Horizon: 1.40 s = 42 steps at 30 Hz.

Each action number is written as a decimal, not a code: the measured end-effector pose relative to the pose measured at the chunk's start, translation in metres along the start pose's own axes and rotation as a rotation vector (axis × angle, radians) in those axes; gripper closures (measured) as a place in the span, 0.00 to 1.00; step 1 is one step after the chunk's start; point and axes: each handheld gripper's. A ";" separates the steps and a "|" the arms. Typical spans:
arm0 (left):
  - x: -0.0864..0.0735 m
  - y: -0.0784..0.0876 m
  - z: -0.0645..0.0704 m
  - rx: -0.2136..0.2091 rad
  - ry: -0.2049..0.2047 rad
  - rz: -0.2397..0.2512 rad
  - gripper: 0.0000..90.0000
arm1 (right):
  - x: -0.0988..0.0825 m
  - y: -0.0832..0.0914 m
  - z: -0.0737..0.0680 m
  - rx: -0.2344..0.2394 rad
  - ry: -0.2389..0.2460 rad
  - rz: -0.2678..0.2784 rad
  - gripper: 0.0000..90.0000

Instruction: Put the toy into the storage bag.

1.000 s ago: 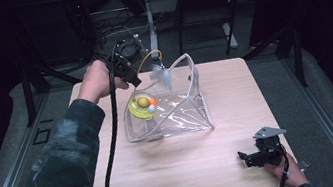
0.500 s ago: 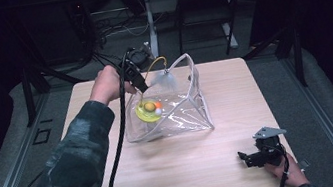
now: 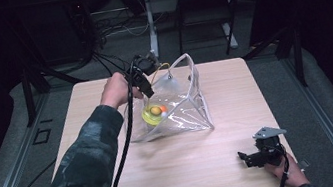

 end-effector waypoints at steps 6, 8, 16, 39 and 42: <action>0.002 -0.016 0.002 -0.023 0.002 -0.001 0.98 | 0.000 0.000 0.000 0.001 0.000 0.001 0.00; 0.002 -0.019 0.002 -0.023 0.001 -0.005 0.98 | 0.000 0.000 0.000 0.000 0.000 0.001 0.00; 0.002 -0.034 0.004 -0.036 0.013 -0.005 0.98 | 0.000 0.000 -0.001 0.003 -0.014 -0.003 0.00; -0.014 -0.056 -0.004 -0.024 0.081 -0.006 0.95 | -0.001 0.000 -0.001 0.004 -0.015 -0.002 0.00; -0.017 -0.048 -0.004 0.007 0.093 0.031 0.89 | -0.001 0.000 -0.001 0.004 -0.014 -0.002 0.00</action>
Point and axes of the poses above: each handheld gripper's, and its own axes: y roughly backward along the jaws, x roughly out of its top, z roughly to its right, and after that the axes turned 8 degrees about -y, right-handed
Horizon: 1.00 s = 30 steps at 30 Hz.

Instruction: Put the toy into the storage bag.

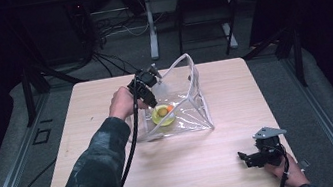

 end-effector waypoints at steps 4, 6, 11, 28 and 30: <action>-0.003 0.010 0.003 0.009 -0.001 0.027 0.78 | 0.000 0.000 0.000 0.000 0.000 0.000 0.00; -0.005 0.015 0.003 0.017 -0.003 0.036 0.72 | 0.000 0.000 0.000 0.000 -0.001 -0.001 0.00; -0.010 0.026 0.001 0.015 0.008 0.042 0.62 | 0.000 0.000 0.000 0.000 -0.002 0.000 0.00; -0.043 0.068 -0.018 0.072 0.105 0.098 0.14 | 0.000 0.000 0.000 0.000 -0.001 0.000 0.00; -0.050 0.073 -0.020 0.081 0.117 0.110 0.10 | 0.000 0.000 0.000 0.000 -0.002 0.000 0.00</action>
Point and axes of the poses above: each handheld gripper's, and its own axes: y roughly backward along the jaws, x roughly out of its top, z roughly to its right, and after that the axes turned 8 degrees about -y, right-handed
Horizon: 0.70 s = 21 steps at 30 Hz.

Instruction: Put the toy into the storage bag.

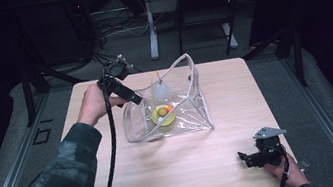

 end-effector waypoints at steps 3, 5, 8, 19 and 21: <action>-0.009 0.010 -0.004 0.017 0.013 0.011 0.06 | 0.000 0.000 0.000 0.000 0.001 0.000 0.00; -0.012 0.013 -0.006 0.021 0.016 0.017 0.04 | 0.000 0.000 0.000 0.000 0.000 0.000 0.00; -0.021 0.020 -0.009 0.038 0.025 0.022 0.02 | 0.000 0.000 0.000 0.000 0.001 0.000 0.00; -0.059 0.028 -0.027 0.061 0.084 0.023 0.00 | 0.000 0.000 0.000 -0.001 0.000 0.000 0.00; -0.068 0.028 -0.030 0.067 0.097 0.025 0.00 | 0.000 0.000 0.000 -0.001 0.000 0.000 0.00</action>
Point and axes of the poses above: each handheld gripper's, and its own axes: y roughly backward along the jaws, x roughly out of its top, z roughly to its right, and after that the axes turned 8 degrees about -y, right-handed
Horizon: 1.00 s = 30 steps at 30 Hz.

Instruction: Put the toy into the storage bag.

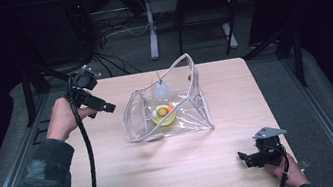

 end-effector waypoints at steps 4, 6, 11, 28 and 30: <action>-0.016 -0.002 -0.007 0.004 0.027 -0.003 0.00 | 0.000 0.000 0.000 0.000 -0.001 0.000 0.00; -0.024 -0.003 -0.011 0.003 0.040 -0.006 0.00 | 0.000 0.000 0.000 0.000 0.000 0.000 0.00; -0.044 -0.006 -0.016 0.007 0.069 -0.006 0.00 | 0.000 0.000 0.000 0.001 -0.001 0.000 0.00; -0.115 -0.041 -0.023 -0.006 0.177 -0.043 0.00 | 0.000 0.000 0.000 0.000 -0.001 0.001 0.00; -0.124 -0.047 -0.022 -0.009 0.192 -0.043 0.00 | 0.000 0.000 0.000 0.000 0.000 0.002 0.00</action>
Point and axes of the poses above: each handheld gripper's, and its own axes: y roughly backward along the jaws, x roughly out of its top, z roughly to its right, and after that the axes turned 8 degrees about -y, right-handed
